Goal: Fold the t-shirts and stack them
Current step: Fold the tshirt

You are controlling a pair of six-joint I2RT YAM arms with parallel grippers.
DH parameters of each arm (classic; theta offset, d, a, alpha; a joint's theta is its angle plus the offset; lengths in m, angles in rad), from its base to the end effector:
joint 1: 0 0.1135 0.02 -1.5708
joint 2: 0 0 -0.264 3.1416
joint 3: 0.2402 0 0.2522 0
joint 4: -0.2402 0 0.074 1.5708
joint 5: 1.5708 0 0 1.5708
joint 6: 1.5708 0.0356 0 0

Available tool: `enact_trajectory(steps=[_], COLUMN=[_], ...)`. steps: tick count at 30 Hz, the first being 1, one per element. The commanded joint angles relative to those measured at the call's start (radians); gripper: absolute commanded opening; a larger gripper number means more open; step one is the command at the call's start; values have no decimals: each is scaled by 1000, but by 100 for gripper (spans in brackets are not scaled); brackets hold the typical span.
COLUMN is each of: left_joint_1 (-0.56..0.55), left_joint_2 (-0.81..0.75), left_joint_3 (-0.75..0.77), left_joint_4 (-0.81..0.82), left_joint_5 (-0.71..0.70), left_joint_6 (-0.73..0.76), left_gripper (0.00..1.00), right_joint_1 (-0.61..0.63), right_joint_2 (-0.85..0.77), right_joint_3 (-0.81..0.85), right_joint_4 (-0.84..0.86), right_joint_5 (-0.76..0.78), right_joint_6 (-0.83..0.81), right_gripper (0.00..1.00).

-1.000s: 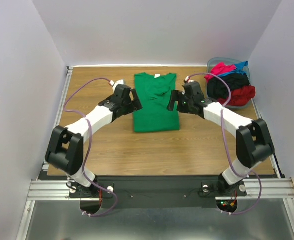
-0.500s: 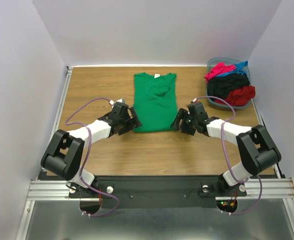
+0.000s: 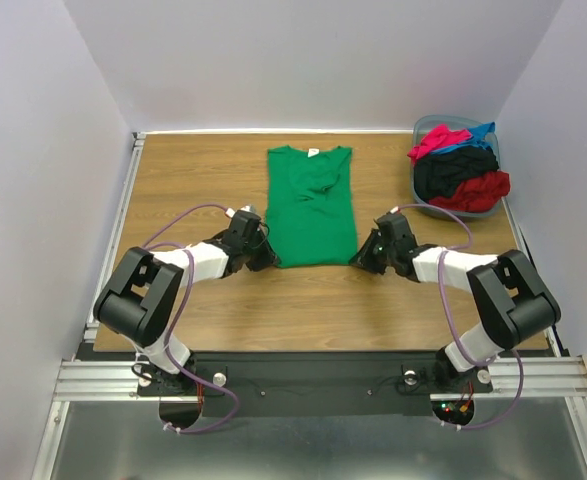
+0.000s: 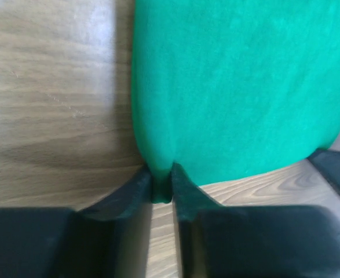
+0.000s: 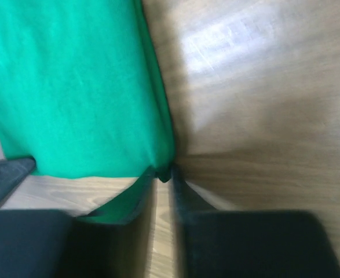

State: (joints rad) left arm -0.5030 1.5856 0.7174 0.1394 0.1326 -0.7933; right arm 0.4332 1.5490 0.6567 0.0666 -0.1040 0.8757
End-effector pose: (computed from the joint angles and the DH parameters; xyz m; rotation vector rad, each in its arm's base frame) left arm 0.2689 -0.1533 0.1565 -0.2801 2.4161 -0.7859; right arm 0.2606 0.1246 0.1440 0.5032 2.4707 0.7038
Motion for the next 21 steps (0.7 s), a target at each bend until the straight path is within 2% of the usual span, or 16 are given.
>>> enact_trajectory(steps=[1, 2, 8, 11, 15, 19, 21], left_joint_1=[-11, -12, -64, -144, -305, -367, -378], left_joint_2=[7, 2, -142, -255, -378, -498, -557], left_joint_3=[-33, -38, -131, -191, -191, -194, -181], left_joint_4=[0, 0, -9, -46, -177, -233, -241], left_joint_5=[22, 24, 24, -11, -94, -96, -87], left_joint_6=[-12, -12, -40, -84, -165, -217, -216], left_gripper=[0, 0, 0, 0, 0, 0, 0], right_joint_1=[4, 4, 4, 6, 12, 15, 13], right_joint_2=[-30, -39, -171, -334, -674, -944, -987], right_joint_3=[-29, -41, -140, -224, -288, -246, -204], right_joint_4=[-1, -1, -17, -103, -266, -489, -543], right_joint_5=[26, 27, -26, -56, -102, -94, -76], right_joint_6=[-1, -9, -58, -66, -57, -38, -43], right_gripper=[4, 0, 0, 0, 1, 1, 0])
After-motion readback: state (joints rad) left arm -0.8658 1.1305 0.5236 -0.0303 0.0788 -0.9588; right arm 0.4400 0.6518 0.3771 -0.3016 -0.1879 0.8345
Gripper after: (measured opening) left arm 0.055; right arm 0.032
